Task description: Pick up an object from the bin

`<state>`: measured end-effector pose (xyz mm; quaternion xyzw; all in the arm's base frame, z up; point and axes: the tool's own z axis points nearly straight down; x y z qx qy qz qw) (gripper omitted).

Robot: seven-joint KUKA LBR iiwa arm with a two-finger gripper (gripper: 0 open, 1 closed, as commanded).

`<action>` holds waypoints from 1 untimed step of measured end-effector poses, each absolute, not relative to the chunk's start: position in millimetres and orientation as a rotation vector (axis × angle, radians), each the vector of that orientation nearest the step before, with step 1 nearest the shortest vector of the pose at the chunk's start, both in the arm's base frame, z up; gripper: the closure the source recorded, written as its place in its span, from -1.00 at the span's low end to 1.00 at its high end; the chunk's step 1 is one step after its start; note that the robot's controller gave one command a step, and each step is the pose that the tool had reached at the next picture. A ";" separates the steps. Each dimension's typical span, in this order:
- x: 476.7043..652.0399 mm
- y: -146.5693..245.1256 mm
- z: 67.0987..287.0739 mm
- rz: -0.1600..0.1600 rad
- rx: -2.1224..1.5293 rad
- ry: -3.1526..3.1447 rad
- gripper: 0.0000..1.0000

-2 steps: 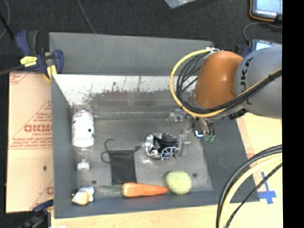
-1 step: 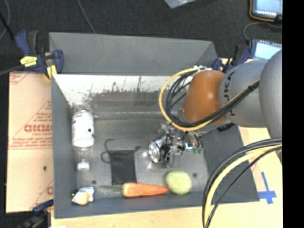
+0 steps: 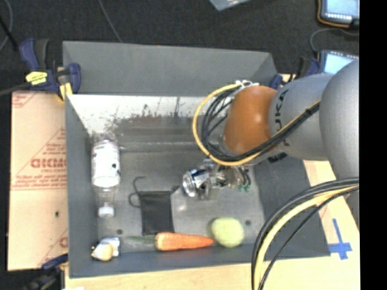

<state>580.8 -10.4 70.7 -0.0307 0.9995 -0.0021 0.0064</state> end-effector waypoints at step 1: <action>580.8 -10.4 70.7 -0.007 -0.097 3.127 1.00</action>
Offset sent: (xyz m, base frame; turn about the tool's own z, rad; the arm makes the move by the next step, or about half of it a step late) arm -0.0001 0.0000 0.0243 0.0000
